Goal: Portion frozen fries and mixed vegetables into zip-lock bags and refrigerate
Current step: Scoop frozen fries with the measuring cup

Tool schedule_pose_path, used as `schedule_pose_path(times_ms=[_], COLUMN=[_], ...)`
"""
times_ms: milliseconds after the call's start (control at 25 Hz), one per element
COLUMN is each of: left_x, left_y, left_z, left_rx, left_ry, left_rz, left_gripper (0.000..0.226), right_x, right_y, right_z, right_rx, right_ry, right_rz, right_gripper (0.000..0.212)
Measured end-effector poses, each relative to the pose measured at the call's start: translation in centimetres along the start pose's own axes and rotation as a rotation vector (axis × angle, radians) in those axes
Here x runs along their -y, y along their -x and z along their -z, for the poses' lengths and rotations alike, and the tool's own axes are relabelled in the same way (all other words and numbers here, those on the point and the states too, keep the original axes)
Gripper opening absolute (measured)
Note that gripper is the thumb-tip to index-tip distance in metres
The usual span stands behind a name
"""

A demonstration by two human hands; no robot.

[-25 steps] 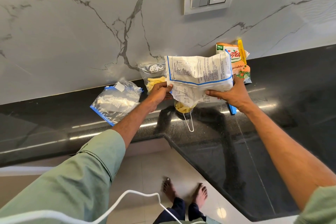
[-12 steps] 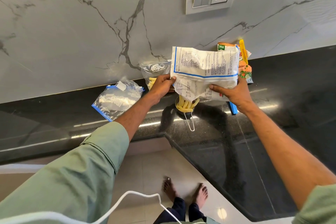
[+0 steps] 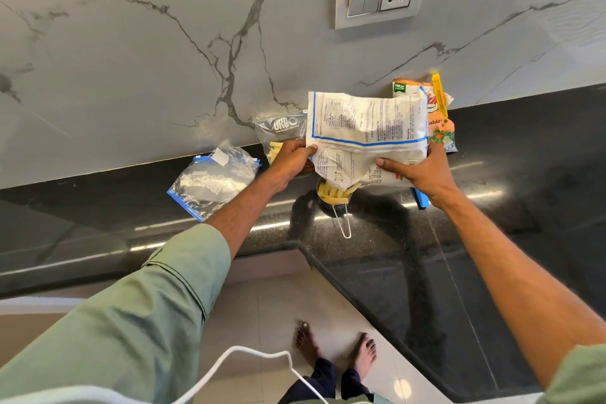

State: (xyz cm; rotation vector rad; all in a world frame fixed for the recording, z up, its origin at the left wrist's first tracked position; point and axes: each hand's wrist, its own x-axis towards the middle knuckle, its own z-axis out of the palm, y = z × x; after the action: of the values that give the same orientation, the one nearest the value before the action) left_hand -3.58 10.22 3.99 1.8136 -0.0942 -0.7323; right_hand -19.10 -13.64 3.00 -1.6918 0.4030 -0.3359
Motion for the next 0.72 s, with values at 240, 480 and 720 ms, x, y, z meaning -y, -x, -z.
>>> schedule_pose_path(times_ms=[240, 480, 720], left_x=[1.1, 0.7, -0.1], left_y=[0.3, 0.6, 0.4], left_z=[0.3, 0.3, 0.1], left_rx=[-0.028, -0.020, -0.037], left_ry=[-0.028, 0.004, 0.011], left_rz=[0.035, 0.018, -0.047], left_gripper=[0.020, 0.019, 0.019], right_x=[0.5, 0.2, 0.3], right_y=[-0.2, -0.6, -0.9], right_z=[-0.5, -0.3, 0.0], right_rx=[0.052, -0.021, -0.039], right_ry=[0.036, 0.021, 0.027], right_rz=[0.023, -0.002, -0.042], right_gripper=[0.071, 0.074, 0.073])
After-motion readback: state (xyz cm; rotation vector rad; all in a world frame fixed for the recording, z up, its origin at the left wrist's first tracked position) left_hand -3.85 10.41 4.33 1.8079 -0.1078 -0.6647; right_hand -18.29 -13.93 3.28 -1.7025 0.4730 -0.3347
